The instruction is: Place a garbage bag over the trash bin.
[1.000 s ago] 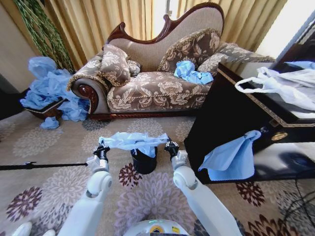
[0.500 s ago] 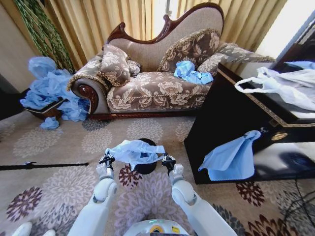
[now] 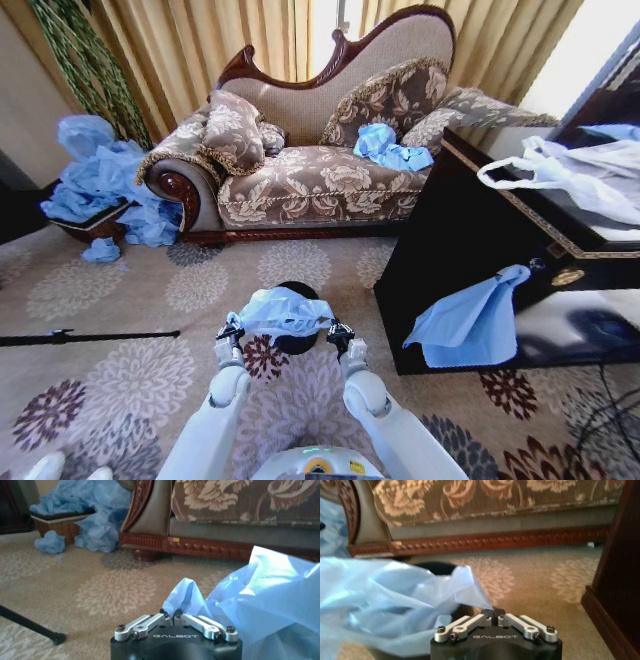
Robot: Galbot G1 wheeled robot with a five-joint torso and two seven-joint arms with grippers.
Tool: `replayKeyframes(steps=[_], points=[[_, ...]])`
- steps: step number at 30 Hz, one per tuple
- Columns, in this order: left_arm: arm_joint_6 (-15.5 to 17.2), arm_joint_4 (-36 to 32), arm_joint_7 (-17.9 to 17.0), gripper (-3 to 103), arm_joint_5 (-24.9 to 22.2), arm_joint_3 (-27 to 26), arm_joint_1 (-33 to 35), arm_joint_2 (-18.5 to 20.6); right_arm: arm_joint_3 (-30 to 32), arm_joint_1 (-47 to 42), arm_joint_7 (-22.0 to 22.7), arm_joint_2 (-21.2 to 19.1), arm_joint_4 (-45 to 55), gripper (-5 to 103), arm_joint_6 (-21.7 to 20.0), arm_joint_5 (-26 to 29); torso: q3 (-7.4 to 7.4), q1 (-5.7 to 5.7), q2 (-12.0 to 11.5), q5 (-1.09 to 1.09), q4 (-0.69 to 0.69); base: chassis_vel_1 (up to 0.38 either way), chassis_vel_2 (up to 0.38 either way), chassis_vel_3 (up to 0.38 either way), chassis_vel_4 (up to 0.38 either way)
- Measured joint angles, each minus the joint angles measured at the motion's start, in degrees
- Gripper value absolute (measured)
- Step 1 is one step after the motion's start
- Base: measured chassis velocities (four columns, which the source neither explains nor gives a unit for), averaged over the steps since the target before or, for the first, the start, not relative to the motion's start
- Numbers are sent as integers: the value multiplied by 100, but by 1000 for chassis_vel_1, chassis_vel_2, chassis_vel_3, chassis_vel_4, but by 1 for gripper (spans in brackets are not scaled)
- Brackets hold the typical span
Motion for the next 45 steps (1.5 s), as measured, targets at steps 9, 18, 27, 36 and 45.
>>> replayKeyframes(steps=[9,18,27,36,45], points=[[-310,785,229,0,215,31,-413,-164,31,296,-123,228,-778,0,135,46,0,0,0,0,0,0,0,0,0],[-559,1304,402,0,554,128,-766,-408,60,585,-410,297,-1326,0,239,114,1,0,0,0,0,0,0,0,0],[-647,1453,445,0,709,140,-785,-497,69,586,-692,359,-1663,0,515,27,0,0,0,0,0,0,0,0,0],[-740,1616,472,0,810,100,-846,-525,41,753,-900,479,-2030,0,759,-141,0,0,0,0,0,0,0,0,0],[-771,1705,477,0,821,41,-905,-487,82,849,-970,472,-2355,0,890,-169,0,0,0,0,0,0,0,0,0]])
